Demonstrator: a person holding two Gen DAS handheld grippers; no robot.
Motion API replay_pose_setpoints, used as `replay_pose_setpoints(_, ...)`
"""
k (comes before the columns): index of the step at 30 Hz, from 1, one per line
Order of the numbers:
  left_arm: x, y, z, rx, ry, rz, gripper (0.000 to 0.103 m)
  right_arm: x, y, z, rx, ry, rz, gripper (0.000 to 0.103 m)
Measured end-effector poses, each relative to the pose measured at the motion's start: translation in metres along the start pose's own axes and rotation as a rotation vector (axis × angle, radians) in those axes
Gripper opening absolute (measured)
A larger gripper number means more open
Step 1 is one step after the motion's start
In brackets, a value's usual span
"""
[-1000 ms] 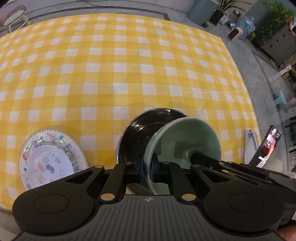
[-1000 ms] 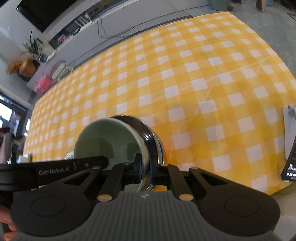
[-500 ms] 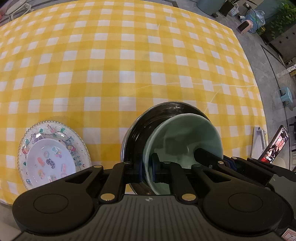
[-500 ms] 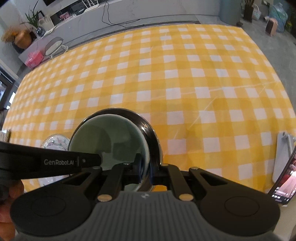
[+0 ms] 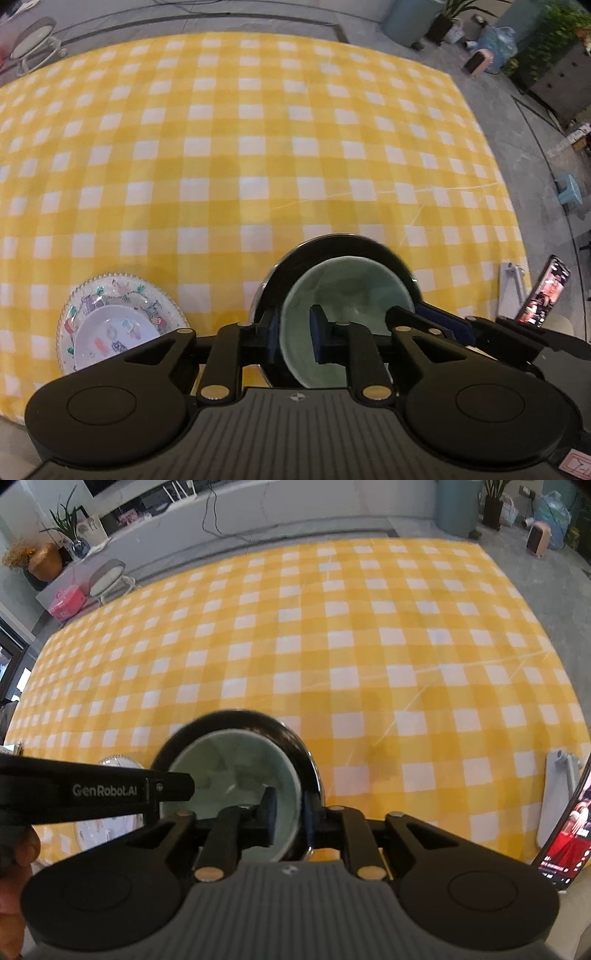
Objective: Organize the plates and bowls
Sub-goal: 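Open both tools to release the green bowl, then close both tools on the rim of the stacked bowls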
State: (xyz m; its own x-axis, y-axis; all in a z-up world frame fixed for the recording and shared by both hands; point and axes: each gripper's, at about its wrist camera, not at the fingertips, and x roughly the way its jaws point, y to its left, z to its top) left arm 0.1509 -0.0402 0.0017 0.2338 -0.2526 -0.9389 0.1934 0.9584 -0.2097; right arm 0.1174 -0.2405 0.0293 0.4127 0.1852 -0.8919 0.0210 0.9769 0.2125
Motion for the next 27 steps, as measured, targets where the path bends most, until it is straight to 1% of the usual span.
replay_pose_setpoints(3,-0.008,0.000,0.000,0.007,-0.023,-0.009,0.022,-0.007,0.002,0.001,0.001,-0.016,0.008,0.019)
replay_pose_setpoints(4,-0.012,0.000,-0.001,0.011,-0.036,-0.011,0.024,-0.011,0.002,0.001,0.002,-0.027,0.011,0.023)
replay_pose_setpoints(5,-0.016,0.001,-0.002,0.013,-0.050,-0.014,0.028,-0.015,0.001,0.001,0.002,-0.040,0.014,0.027)
replay_pose_setpoints(6,-0.018,0.001,-0.002,0.015,-0.064,-0.021,0.029,-0.019,0.000,0.001,0.005,-0.060,0.019,0.035)
replay_pose_setpoints(8,-0.025,0.004,-0.005,0.017,-0.094,-0.032,0.036,-0.027,-0.003,0.001,0.014,-0.096,0.034,0.040)
replay_pose_setpoints(9,-0.029,0.006,-0.008,0.014,-0.114,-0.042,0.038,-0.031,-0.005,0.000,0.022,-0.113,0.042,0.045)
replay_pose_setpoints(10,-0.033,0.008,-0.010,0.009,-0.132,-0.053,0.043,-0.035,-0.007,-0.001,0.030,-0.139,0.053,0.049)
replay_pose_setpoints(11,-0.036,0.011,-0.013,0.004,-0.153,-0.069,0.048,-0.037,-0.009,-0.003,0.031,-0.163,0.062,0.050)
replay_pose_setpoints(13,-0.041,0.015,-0.019,-0.006,-0.192,-0.095,0.051,-0.040,-0.012,-0.008,0.032,-0.214,0.065,0.059)
replay_pose_setpoints(15,-0.046,0.021,-0.028,-0.013,-0.243,-0.108,0.055,-0.040,-0.017,-0.013,0.039,-0.258,0.070,0.062)
replay_pose_setpoints(17,-0.048,0.026,-0.037,-0.017,-0.309,-0.109,0.063,-0.038,-0.023,-0.018,0.055,-0.292,0.081,0.064)
replay_pose_setpoints(19,-0.047,0.030,-0.044,-0.025,-0.363,-0.107,0.067,-0.033,-0.029,-0.024,0.076,-0.309,0.088,0.067)
replay_pose_setpoints(20,-0.046,0.032,-0.049,-0.037,-0.385,-0.110,0.069,-0.030,-0.032,-0.027,0.085,-0.315,0.088,0.068)
replay_pose_setpoints(22,-0.040,0.038,-0.056,-0.079,-0.421,-0.123,0.071,-0.022,-0.036,-0.032,0.100,-0.321,0.073,0.074)
replay_pose_setpoints(23,-0.036,0.042,-0.059,-0.105,-0.428,-0.132,0.071,-0.019,-0.038,-0.035,0.113,-0.322,0.078,0.075)
replay_pose_setpoints(27,-0.021,0.058,-0.068,-0.219,-0.436,-0.160,0.072,-0.001,-0.054,-0.043,0.218,-0.287,0.142,0.077)
